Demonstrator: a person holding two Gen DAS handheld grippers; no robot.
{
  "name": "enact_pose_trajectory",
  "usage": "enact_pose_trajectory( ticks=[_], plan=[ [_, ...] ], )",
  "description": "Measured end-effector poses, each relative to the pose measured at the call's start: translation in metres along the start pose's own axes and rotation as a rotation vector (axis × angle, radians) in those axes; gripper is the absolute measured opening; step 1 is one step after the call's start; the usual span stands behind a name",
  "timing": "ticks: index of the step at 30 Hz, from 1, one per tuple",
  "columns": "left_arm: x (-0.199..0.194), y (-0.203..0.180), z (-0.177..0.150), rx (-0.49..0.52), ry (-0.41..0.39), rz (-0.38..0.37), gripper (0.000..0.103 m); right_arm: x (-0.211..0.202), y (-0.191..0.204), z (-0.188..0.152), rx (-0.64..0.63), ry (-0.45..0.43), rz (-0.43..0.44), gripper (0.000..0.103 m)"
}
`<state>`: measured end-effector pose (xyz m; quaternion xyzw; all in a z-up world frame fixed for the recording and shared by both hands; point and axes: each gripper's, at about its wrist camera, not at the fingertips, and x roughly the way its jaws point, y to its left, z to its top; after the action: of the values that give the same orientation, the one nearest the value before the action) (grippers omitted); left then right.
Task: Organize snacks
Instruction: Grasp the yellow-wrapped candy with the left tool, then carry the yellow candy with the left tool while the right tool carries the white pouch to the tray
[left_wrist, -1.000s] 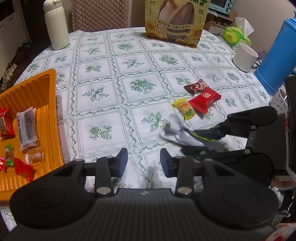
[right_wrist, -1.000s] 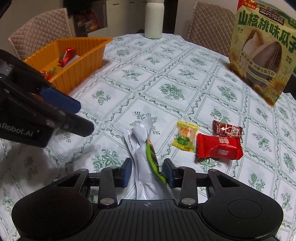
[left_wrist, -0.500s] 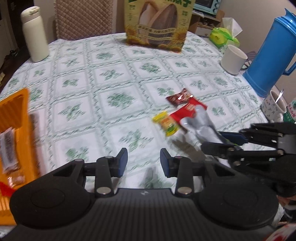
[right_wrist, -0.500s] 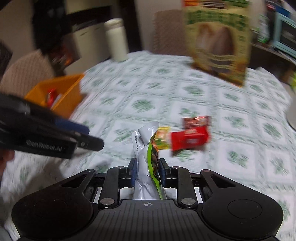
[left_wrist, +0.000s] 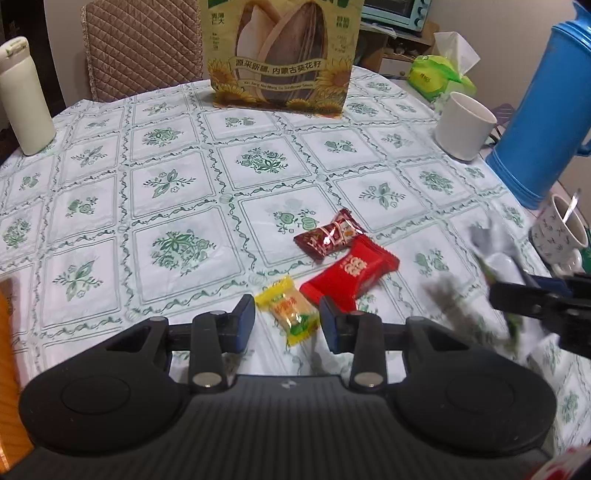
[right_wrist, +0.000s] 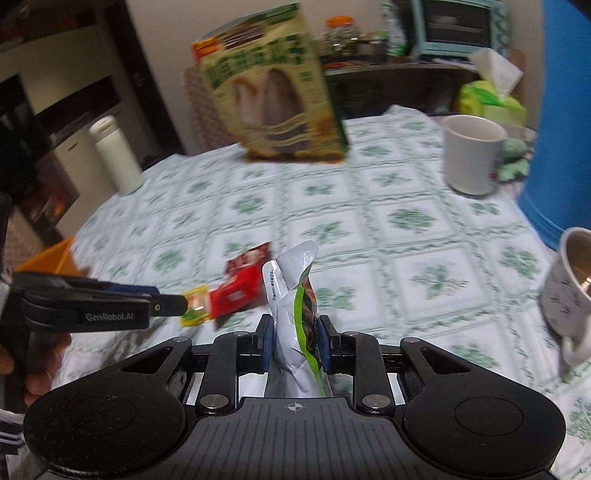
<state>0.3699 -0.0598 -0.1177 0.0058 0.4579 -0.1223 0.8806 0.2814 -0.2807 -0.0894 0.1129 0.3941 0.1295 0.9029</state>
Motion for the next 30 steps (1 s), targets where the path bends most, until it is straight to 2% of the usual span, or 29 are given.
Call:
enact_pose_trajectory(
  ticks=[3, 11, 13, 16, 24, 30],
  plan=[
    [0.01, -0.001, 0.002, -0.005, 0.008, 0.011, 0.034, -0.004, -0.009, 0.0, 0.026, -0.008, -0.018, 0.025],
    [0.021, -0.009, -0.003, 0.061, 0.014, 0.061, 0.03, -0.007, -0.019, -0.005, 0.064, -0.006, -0.026, 0.025],
    [0.019, -0.008, -0.006, 0.07, 0.01, 0.061, 0.024, -0.007, -0.019, -0.005, 0.066, -0.004, -0.024, 0.025],
    [0.017, -0.006, -0.008, 0.084, 0.006, 0.05, 0.02, -0.005, -0.019, -0.006, 0.068, 0.0, -0.019, 0.025],
    [0.009, -0.001, -0.011, 0.079, 0.018, 0.026, 0.02, -0.003, -0.013, -0.007, 0.057, 0.012, 0.001, 0.025],
    [-0.01, 0.006, -0.012, 0.036, 0.005, 0.011, 0.02, -0.006, -0.009, -0.005, 0.042, 0.009, 0.011, 0.025]
  ],
)
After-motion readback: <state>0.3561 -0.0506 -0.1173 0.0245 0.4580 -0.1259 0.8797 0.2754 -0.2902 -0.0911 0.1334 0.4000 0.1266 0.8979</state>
